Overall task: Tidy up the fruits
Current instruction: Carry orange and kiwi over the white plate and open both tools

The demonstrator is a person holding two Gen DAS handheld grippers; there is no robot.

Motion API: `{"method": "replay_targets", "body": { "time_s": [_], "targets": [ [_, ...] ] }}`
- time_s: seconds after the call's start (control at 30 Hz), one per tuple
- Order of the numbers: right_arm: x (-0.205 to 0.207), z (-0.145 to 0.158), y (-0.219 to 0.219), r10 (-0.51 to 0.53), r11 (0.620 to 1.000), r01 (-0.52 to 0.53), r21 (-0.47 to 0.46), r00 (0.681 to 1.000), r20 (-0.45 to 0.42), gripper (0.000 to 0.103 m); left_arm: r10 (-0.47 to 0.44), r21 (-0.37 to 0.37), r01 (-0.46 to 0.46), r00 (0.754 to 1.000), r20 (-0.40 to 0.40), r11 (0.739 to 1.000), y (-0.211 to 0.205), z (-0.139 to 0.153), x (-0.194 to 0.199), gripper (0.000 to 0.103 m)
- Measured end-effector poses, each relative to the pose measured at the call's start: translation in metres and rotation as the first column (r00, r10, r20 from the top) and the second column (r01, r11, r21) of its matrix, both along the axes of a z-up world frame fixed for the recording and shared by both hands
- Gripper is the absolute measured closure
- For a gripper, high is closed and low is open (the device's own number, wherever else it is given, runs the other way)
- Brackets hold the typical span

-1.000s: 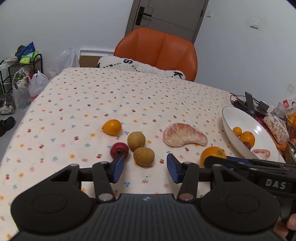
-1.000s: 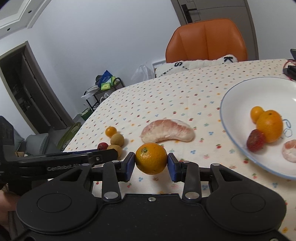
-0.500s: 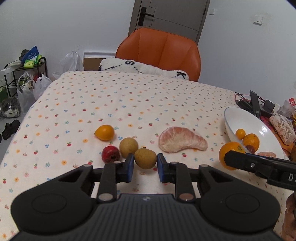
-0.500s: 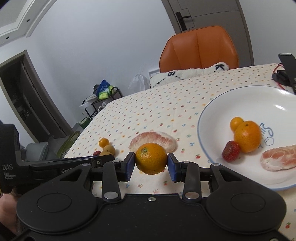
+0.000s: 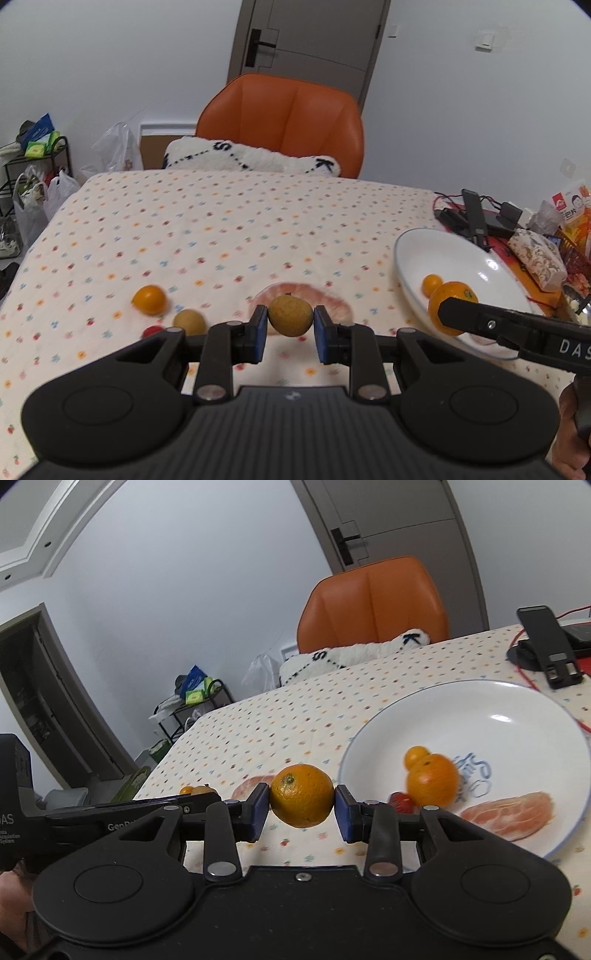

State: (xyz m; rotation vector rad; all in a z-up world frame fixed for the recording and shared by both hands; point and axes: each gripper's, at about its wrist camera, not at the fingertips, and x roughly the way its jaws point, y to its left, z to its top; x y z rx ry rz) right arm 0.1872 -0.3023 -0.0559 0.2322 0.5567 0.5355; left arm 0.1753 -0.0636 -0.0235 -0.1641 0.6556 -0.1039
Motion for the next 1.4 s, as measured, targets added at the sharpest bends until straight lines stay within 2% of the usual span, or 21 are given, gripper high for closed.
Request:
{"method": "replay_targets", "body": {
  "time_s": [0.4, 1.03, 1.33, 1.4],
  "targets": [
    [0.000, 0.004, -0.040, -0.093, 0.996, 0.093, 0.011, 0.996, 0.017, 0.067, -0.072, 0.002, 0.072, 0.997, 0.020, 0.997, -0.038, 0.010, 0.014, 0.078],
    [0.013, 0.001, -0.096, -0.214, 0.977, 0.213, 0.026, 0.977, 0.023, 0.067, -0.183, 0.027, 0.183, 0.983, 0.006, 0.983, -0.106, 0.001, 0.051, 0.078],
    [0.028, -0.006, -0.112, -0.224, 0.974, 0.223, 0.039, 0.975, 0.014, 0.067, -0.190, 0.041, 0.191, 0.981, -0.033, 0.981, -0.132, -0.012, 0.069, 0.078],
    [0.032, -0.007, -0.114, -0.223, 0.974, 0.222, 0.042, 0.975, 0.013, 0.067, -0.171, 0.062, 0.172, 0.985, -0.020, 0.983, -0.136, -0.012, 0.071, 0.074]
  ]
}}
